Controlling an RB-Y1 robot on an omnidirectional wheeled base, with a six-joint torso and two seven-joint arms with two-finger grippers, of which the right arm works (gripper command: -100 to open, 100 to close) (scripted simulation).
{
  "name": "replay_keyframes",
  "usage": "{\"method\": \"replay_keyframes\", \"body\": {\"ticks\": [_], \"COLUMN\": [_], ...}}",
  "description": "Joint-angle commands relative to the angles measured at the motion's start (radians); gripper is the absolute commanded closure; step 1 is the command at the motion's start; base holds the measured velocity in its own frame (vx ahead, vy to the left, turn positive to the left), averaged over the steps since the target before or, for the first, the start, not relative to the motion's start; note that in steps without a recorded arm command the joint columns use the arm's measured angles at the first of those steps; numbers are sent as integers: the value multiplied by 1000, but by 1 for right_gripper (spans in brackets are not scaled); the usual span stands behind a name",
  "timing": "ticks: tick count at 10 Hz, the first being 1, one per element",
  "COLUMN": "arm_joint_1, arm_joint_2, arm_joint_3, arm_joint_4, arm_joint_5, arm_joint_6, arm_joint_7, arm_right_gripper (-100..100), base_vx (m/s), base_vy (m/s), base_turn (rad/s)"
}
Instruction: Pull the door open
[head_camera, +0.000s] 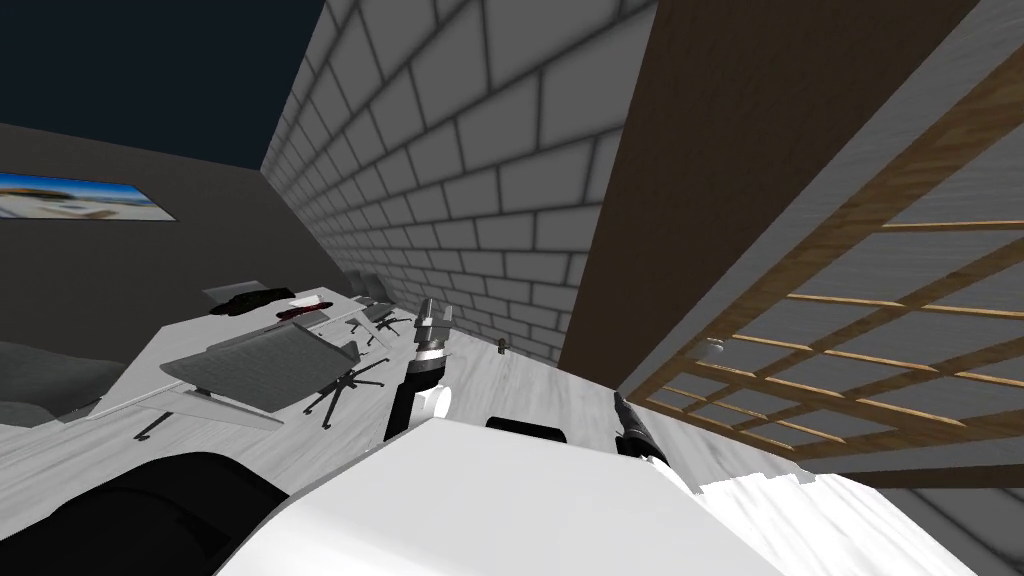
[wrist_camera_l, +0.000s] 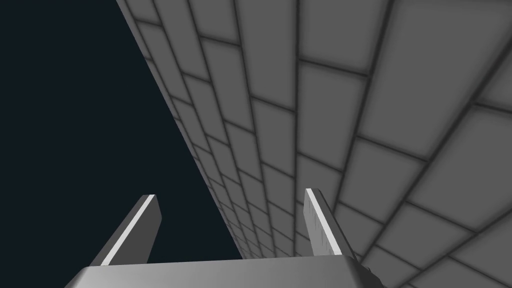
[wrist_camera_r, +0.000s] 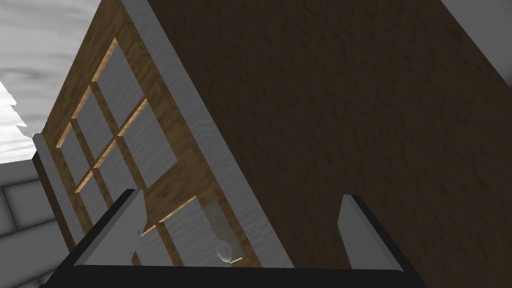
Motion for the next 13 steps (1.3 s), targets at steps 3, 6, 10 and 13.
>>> {"method": "replay_keyframes", "body": {"ticks": [3,6,10,13], "arm_joint_1": [-5,-13,-26,-36], "arm_joint_2": [-3,-5,-8,-9], "arm_joint_3": [7,11,18,23], "arm_joint_4": [40,70,119,151], "arm_joint_5": [73,122,201,255], "arm_joint_6": [58,97,160,202], "arm_joint_7": [-34,-56,-92,-116], "arm_right_gripper": [-100,-100,-100,-100], "base_vx": [68,56,48,30], "base_vy": [-158,-149,-157,-166], "base_turn": [113,88,109,104]}}
